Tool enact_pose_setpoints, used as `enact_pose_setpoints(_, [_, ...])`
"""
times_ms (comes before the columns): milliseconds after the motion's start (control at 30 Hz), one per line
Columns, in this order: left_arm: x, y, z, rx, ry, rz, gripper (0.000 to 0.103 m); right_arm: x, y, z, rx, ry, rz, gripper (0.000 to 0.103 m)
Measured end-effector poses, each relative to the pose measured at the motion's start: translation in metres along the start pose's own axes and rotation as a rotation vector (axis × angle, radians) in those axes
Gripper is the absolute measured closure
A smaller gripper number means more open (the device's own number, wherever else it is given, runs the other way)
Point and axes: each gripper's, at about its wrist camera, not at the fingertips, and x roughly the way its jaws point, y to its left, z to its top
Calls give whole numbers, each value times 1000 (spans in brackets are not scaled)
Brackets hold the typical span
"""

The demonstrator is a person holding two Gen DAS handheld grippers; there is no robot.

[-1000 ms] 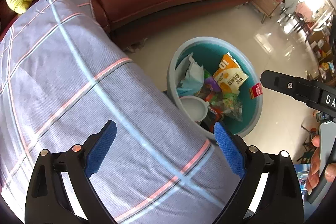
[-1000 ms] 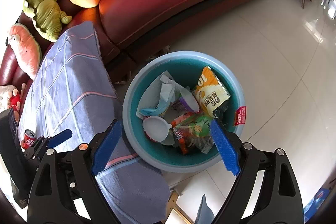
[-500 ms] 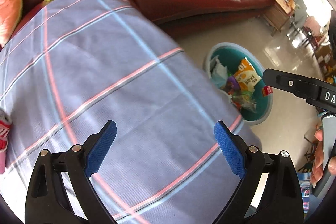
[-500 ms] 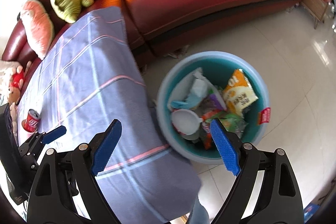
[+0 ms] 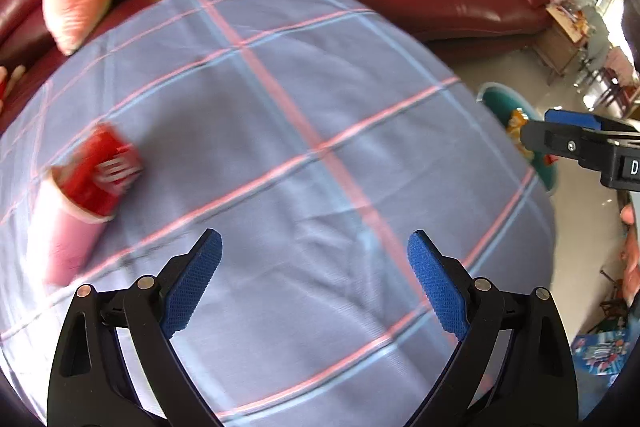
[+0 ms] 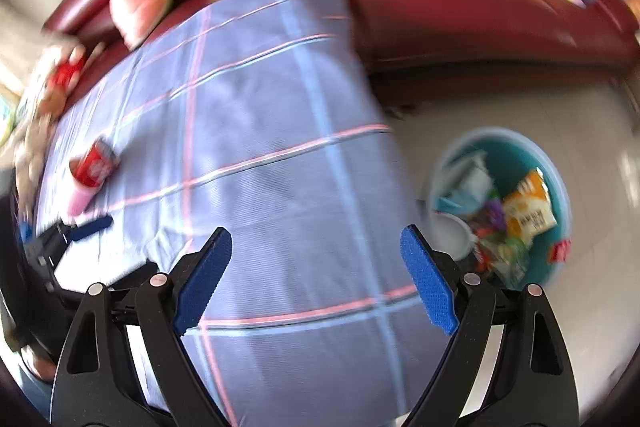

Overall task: Collect trash
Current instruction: 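Move both open tools back over the pink cup and cola can, then grasp the pink paper cup with the left tool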

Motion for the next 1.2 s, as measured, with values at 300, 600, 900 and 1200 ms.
enact_pose_setpoints(300, [-28,110,-35,-50,-16,127,9,28,108,19,-313,85,15,21])
enact_pose_setpoints(600, [-16,183,-45,-70,9,128,9,59,197,33,-627,92,-3,21])
enact_pose_setpoints(900, [-2,200,-26,-26,-21,21,32,80,271,43,-999,62,43,21])
enact_pose_setpoints(1200, [-1,224,-28,-25,-9,-94,41,102,311,52,-1280,105,72,21])
